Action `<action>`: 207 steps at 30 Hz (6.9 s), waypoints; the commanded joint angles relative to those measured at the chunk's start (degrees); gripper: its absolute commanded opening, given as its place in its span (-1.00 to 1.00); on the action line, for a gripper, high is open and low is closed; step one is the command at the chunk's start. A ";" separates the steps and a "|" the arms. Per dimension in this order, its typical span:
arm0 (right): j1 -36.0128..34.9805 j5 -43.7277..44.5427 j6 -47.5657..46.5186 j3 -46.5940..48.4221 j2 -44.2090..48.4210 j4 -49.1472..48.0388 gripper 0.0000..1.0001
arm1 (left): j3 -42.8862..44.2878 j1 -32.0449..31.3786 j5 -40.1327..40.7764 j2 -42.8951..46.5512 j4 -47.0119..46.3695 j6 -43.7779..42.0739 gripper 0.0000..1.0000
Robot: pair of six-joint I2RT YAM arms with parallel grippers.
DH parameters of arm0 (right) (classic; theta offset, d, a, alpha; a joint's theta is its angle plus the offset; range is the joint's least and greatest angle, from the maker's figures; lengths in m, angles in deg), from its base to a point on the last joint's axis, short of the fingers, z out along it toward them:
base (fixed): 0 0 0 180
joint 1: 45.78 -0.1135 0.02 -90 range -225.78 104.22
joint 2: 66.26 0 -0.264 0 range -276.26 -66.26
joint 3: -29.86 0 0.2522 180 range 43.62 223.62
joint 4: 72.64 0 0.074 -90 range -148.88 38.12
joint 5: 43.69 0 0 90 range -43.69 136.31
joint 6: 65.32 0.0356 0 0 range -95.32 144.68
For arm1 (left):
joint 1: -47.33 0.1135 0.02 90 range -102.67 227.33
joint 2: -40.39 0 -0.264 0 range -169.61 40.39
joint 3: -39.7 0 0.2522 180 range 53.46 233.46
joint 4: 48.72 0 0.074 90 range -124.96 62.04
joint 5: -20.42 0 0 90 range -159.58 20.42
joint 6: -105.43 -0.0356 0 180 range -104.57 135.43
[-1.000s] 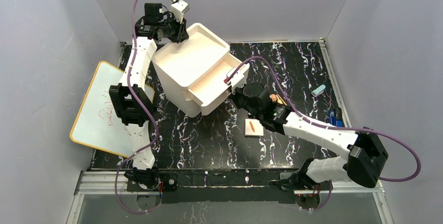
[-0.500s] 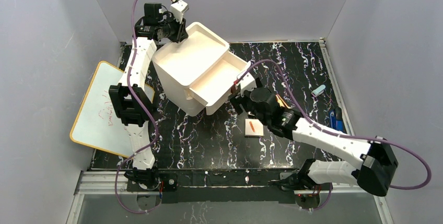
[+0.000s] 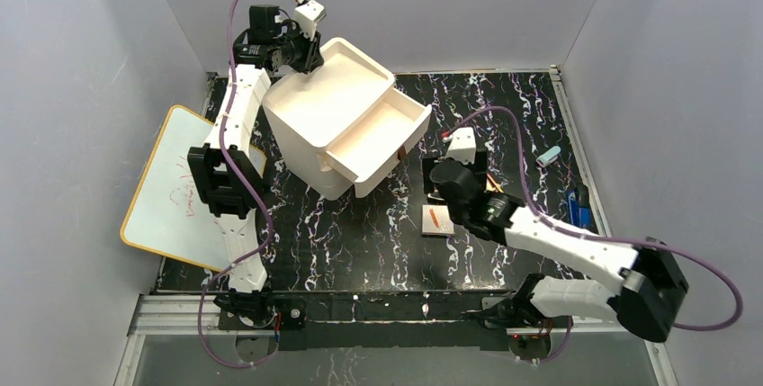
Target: Organize the makeup
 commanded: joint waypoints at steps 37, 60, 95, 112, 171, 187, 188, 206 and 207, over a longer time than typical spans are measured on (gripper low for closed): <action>12.44 -12.66 29.56 3.32 -32.09 -3.09 0.64 | -3.67 -2.07 13.61 -0.98 5.29 -7.45 -1.00; 12.40 -13.14 29.82 0.15 -30.66 2.96 -0.52 | -3.70 -2.72 14.62 -1.26 5.60 -7.71 -1.00; 11.89 -28.32 7.91 33.12 -22.10 -8.35 -0.97 | -3.81 -5.18 16.95 -1.45 6.00 -8.54 -1.00; 11.38 -36.63 1.30 32.65 -26.84 -18.21 -0.97 | -3.38 -5.98 17.22 -1.83 6.31 -8.94 -1.00; 1.01 -6.74 41.53 8.51 -6.57 27.94 0.97 | -2.26 -7.62 17.44 -3.50 7.97 -9.72 -1.00; 2.91 -18.69 45.55 0.23 -15.14 19.89 0.97 | -2.26 -7.65 16.73 -2.27 8.63 -10.18 -1.00; 2.90 -18.57 45.55 -0.09 -15.29 19.67 0.97 | -2.25 -7.70 16.70 -2.30 8.67 -10.17 -1.00; 2.94 -19.15 44.94 0.13 -21.40 21.96 0.86 | -2.51 -8.22 17.11 -2.03 8.83 -10.43 -1.00; 2.93 -19.37 44.89 0.13 -21.77 21.92 0.85 | -2.47 -8.21 17.16 -2.02 8.77 -10.43 -1.00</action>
